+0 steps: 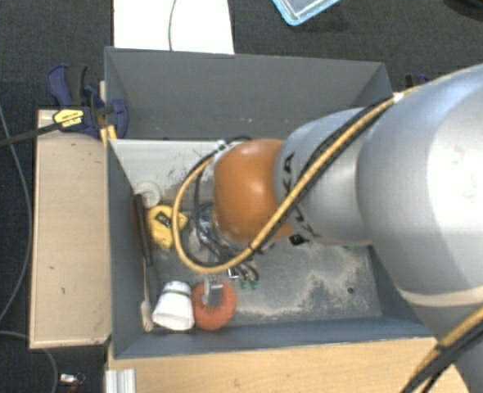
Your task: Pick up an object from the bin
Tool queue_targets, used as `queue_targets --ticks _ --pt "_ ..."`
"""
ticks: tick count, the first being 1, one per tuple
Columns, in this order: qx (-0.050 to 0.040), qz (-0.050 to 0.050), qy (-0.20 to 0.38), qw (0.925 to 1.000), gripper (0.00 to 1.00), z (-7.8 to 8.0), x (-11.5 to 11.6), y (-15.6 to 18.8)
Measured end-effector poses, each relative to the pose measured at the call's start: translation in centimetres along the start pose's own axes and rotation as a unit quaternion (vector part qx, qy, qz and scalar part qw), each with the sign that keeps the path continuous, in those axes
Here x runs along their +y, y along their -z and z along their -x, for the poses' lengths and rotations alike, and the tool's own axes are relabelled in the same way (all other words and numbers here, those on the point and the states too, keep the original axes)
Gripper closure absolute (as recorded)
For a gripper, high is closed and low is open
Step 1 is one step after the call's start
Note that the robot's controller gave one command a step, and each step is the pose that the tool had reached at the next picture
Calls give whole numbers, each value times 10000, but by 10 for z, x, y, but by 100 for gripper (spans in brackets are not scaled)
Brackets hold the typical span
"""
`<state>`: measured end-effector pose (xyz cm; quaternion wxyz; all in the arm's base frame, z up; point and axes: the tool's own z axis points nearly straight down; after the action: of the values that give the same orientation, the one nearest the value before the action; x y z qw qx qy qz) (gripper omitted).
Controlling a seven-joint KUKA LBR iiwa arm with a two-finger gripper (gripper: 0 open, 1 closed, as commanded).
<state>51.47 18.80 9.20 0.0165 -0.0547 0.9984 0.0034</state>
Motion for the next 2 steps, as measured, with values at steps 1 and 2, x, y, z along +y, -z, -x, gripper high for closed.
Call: queue_targets --ticks 1,2 --pt "-12 8 -660 9978 0 -21 -40 -11" --pt "3 3 -1137 9935 0 -7 -60 -15"
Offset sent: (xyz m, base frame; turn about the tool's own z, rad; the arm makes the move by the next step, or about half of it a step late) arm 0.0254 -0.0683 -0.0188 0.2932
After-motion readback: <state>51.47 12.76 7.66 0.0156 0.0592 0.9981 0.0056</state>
